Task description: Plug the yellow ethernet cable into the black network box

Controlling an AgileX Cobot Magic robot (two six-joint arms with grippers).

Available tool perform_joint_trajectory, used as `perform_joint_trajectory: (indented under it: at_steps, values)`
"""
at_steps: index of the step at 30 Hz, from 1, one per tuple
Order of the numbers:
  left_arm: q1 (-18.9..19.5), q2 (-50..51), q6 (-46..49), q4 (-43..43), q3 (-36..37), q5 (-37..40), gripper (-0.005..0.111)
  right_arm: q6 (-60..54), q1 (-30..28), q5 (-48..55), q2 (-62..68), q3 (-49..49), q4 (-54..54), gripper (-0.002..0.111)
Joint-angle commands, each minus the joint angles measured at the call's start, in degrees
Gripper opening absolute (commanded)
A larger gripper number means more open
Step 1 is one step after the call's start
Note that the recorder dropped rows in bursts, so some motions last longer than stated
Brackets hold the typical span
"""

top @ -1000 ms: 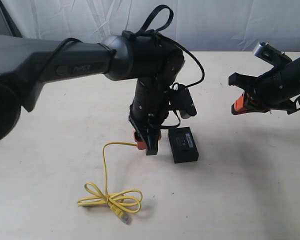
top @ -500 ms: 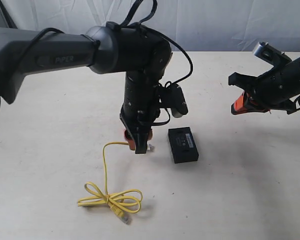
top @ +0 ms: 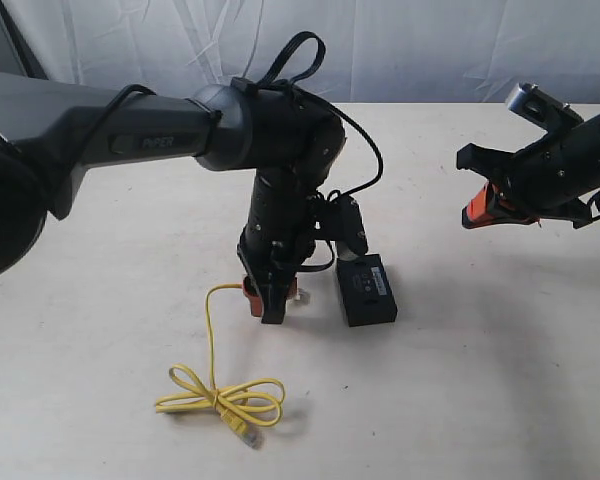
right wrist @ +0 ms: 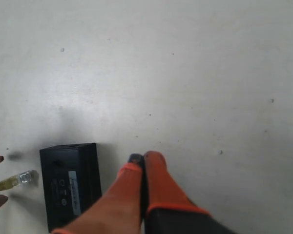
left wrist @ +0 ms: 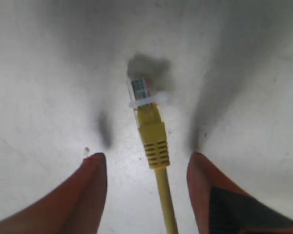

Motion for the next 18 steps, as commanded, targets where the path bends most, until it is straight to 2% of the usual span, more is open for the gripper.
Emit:
perform_joint_trajectory:
  at_steps: [1,18]
  values:
    - [0.0,0.0,0.3,1.3,0.0,0.3,0.049,-0.9,-0.3,-0.4,-0.4,0.1,0.5,-0.001]
    - [0.0,-2.1,0.6,2.5,0.0,0.3,0.049,-1.3,-0.3,-0.7,-0.4,0.1,0.8,-0.001]
